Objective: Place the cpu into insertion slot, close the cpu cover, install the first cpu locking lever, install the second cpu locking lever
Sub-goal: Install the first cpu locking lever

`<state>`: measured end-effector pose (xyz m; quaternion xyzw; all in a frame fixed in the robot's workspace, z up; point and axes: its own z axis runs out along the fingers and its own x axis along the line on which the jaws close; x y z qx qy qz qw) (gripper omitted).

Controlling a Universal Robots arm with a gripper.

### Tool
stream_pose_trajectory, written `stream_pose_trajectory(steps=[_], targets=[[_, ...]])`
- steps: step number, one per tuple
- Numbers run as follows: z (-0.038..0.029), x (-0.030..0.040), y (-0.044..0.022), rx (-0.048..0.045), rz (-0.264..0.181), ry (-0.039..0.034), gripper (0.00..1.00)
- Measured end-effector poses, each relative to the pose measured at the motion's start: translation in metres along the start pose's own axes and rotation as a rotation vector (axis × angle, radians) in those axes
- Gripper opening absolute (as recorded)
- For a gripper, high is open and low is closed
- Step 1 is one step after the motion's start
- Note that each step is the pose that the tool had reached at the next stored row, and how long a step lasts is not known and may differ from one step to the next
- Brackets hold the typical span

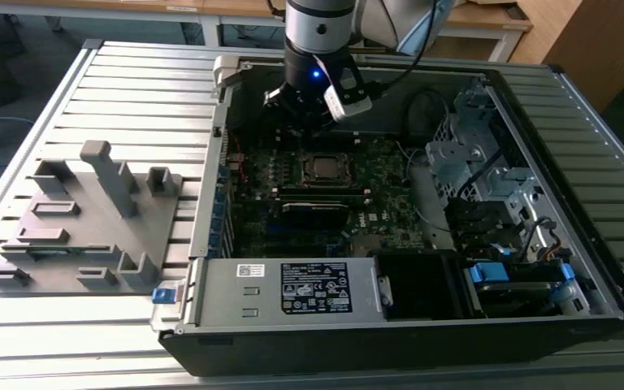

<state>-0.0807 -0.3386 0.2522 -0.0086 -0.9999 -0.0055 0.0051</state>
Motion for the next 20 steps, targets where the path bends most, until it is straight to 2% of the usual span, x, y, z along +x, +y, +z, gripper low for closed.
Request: stream_pose_trajectory(steps=[15, 20], targets=[[0.0002, 0.0148, -0.0003, 0.0001, 0.000, 0.0001, 0.10], [0.0002, 0.0163, -0.0003, 0.0002, 0.000, 0.0001, 0.10]])
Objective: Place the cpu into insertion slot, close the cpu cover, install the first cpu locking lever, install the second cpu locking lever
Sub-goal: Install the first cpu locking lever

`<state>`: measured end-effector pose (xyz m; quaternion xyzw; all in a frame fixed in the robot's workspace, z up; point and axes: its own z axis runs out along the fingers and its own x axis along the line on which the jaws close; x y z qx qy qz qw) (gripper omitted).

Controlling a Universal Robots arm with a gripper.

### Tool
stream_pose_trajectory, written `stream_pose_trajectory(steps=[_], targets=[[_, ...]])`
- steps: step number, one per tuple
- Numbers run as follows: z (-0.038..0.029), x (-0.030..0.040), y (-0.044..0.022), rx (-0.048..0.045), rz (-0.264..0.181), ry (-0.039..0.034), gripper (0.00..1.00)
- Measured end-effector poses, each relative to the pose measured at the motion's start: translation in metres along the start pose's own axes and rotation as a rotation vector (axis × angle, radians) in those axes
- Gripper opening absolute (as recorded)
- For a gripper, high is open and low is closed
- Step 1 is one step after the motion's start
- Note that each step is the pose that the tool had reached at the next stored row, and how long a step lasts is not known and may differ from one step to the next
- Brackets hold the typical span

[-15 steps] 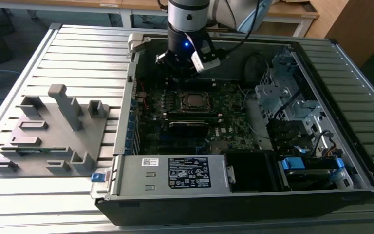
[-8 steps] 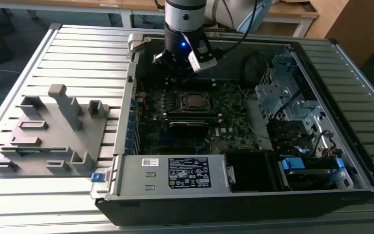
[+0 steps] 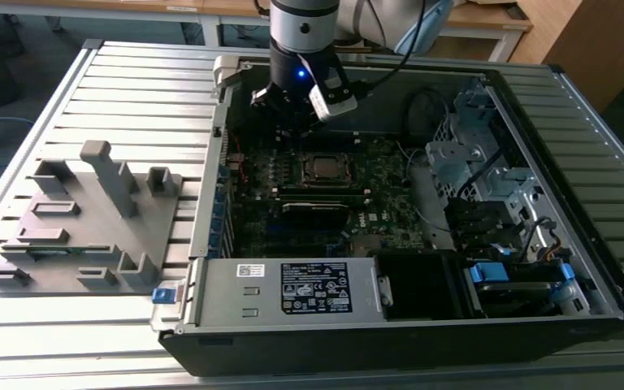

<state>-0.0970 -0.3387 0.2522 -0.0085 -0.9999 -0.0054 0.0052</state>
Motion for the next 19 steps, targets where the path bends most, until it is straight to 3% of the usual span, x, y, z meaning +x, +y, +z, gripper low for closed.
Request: stream_pose_trajectory(steps=[9, 14, 19], targets=[[-0.0001, 0.0002, -0.0001, -0.0024, 0.000, 0.0001, 0.10], [0.0001, 0.0001, -0.0001, -0.0248, 0.000, 0.0004, 0.10], [0.0000, 0.0001, -0.0003, -0.0568, -0.001, 0.0009, 0.10]])
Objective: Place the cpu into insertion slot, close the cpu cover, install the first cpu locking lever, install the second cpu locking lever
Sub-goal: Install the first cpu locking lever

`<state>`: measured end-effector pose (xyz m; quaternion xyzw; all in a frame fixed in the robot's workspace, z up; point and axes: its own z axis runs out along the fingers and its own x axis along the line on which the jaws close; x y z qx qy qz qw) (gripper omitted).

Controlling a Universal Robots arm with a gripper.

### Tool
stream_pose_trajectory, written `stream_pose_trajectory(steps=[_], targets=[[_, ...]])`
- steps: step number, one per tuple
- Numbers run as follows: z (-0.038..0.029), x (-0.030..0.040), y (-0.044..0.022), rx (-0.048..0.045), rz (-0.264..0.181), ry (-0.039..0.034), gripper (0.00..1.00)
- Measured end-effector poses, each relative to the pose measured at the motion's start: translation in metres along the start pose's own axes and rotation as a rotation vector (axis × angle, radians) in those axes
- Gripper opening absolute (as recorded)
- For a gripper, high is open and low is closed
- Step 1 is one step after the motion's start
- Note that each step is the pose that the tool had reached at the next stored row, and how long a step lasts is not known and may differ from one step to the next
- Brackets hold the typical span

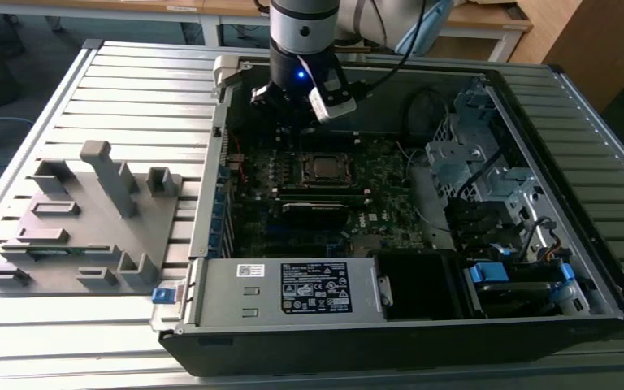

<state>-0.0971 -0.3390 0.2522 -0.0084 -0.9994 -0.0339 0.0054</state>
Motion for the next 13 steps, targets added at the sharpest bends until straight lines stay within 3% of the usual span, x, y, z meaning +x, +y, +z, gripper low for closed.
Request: stream_pose_trajectory(steps=[5, 10, 13], targets=[[0.0000, 0.0000, -0.0002, -0.0337, 0.000, 0.0006, 0.10], [0.0000, 0.0000, -0.0002, -0.0355, 0.000, 0.0008, 0.10], [0.0000, 0.0000, -0.0002, -0.0463, 0.000, 0.0008, 0.10]])
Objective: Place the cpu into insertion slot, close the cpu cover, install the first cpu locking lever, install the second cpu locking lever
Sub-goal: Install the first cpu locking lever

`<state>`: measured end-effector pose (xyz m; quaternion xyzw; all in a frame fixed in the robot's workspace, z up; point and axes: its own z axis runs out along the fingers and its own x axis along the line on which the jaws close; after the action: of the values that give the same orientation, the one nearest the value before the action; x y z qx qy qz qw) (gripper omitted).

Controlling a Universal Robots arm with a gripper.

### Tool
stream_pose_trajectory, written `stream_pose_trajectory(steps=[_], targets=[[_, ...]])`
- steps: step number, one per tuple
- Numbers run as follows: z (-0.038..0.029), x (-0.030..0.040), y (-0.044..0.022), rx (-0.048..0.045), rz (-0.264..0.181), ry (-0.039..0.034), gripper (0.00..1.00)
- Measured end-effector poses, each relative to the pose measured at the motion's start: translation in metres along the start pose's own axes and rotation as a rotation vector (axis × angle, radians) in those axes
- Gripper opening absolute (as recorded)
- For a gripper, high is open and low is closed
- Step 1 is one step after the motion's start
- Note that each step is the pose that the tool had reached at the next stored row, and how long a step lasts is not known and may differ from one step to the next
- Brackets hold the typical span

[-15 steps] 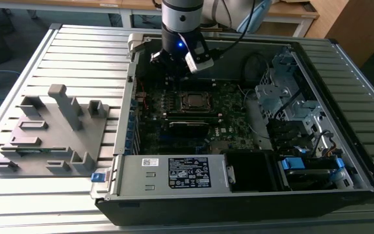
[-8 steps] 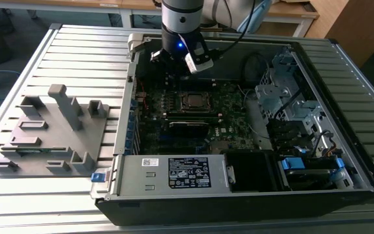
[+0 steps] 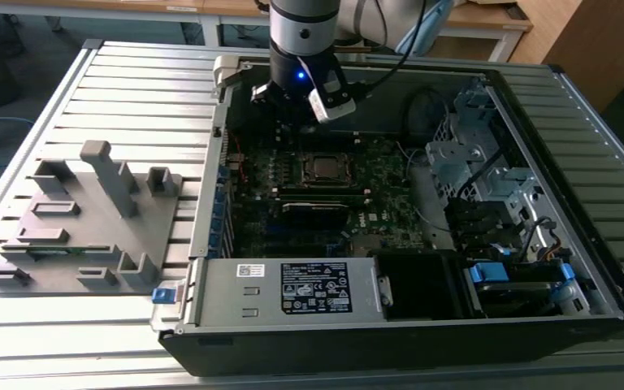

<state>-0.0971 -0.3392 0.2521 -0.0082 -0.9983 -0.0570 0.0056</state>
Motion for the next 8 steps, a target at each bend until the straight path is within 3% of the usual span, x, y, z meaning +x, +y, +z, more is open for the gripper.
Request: stream_pose_trajectory(steps=[8], targets=[[0.0000, 0.0000, 0.0000, -0.0057, 0.000, 0.0001, 0.10]])
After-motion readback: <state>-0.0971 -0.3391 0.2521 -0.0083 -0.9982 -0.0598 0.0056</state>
